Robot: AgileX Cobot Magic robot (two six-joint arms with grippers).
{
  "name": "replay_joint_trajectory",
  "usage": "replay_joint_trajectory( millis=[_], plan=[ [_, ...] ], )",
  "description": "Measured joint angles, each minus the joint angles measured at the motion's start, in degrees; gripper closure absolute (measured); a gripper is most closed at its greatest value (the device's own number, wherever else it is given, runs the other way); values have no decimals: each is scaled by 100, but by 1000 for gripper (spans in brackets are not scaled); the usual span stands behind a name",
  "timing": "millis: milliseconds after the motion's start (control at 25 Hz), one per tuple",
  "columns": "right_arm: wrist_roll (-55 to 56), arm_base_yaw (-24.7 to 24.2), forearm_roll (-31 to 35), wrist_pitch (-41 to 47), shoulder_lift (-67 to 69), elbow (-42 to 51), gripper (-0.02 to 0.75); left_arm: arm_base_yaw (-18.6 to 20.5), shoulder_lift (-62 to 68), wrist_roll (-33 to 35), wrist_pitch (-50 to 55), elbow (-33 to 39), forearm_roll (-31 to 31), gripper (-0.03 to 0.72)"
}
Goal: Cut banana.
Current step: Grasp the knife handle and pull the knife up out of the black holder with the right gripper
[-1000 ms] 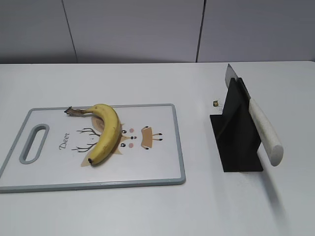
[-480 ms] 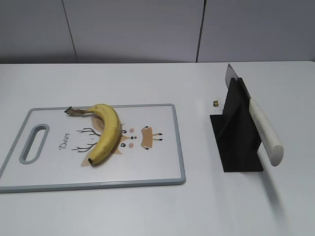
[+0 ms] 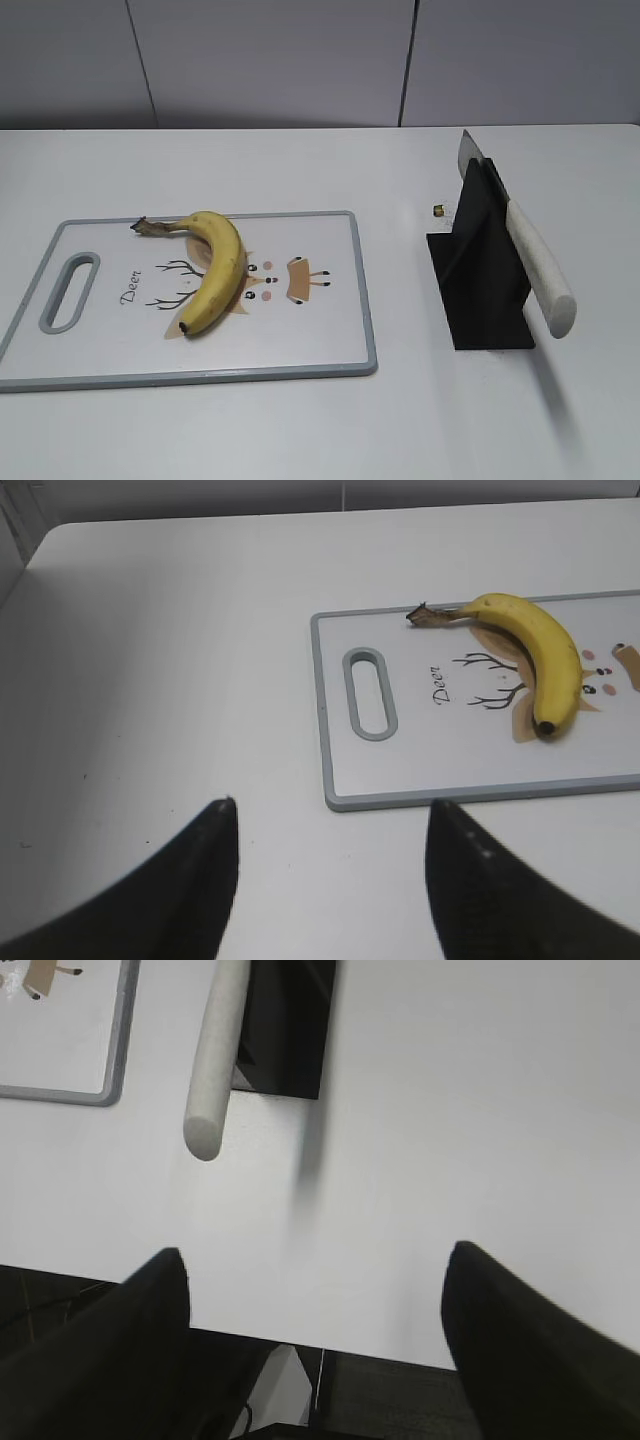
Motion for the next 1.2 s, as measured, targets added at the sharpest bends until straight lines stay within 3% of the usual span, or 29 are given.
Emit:
replay_joint_trajectory(
  millis=[160, 400, 640, 1200],
  plan=[
    [29, 144, 53, 0, 484, -328, 146, 0, 0, 0, 0, 0, 0, 112],
    [174, 733, -175, 5, 1501, -1180, 146, 0, 0, 0, 0, 0, 0, 112],
    [279, 780, -94, -6, 2723, -1931, 146, 0, 0, 0, 0, 0, 0, 112],
    [977, 780, -58, -10, 3166, -1378, 146, 0, 0, 0, 0, 0, 0, 112]
  ],
)
